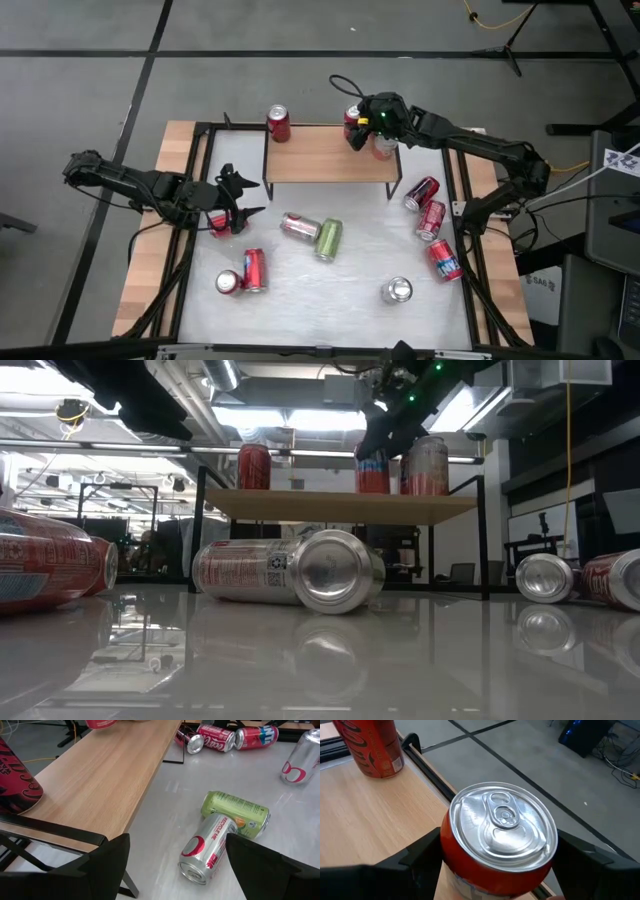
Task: Place canned beverage on shelf
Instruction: Put the orange soda can on the shelf aligned with the other orange soda can
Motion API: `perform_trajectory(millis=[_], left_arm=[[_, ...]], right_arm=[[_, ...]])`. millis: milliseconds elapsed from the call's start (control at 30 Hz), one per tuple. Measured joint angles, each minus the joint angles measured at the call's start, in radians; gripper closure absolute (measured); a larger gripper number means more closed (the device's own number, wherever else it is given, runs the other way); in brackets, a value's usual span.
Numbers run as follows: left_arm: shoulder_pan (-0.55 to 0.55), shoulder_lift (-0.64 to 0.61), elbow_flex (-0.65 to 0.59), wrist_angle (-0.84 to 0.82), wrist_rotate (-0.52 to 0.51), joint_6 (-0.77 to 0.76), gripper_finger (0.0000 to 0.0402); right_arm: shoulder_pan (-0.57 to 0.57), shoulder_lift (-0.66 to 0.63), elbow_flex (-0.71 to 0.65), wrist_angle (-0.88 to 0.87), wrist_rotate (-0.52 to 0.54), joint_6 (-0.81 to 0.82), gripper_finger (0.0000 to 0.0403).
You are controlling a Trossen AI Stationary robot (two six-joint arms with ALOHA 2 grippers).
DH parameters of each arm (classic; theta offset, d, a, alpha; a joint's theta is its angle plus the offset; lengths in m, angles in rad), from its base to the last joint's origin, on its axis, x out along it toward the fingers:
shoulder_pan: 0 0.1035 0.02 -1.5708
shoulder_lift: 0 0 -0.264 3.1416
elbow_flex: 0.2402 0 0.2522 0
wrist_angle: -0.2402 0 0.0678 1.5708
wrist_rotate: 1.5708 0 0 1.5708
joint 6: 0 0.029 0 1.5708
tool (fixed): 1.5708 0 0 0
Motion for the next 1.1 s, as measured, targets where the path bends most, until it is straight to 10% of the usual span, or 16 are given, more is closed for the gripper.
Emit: perform_trajectory(millis=[1100], left_arm=[[0.0,0.0,0.0,0.0,0.0,0.0,0.0082]], right_arm=[[0.0,0.0,0.001,-0.02,-0.064,0.002,0.0102]])
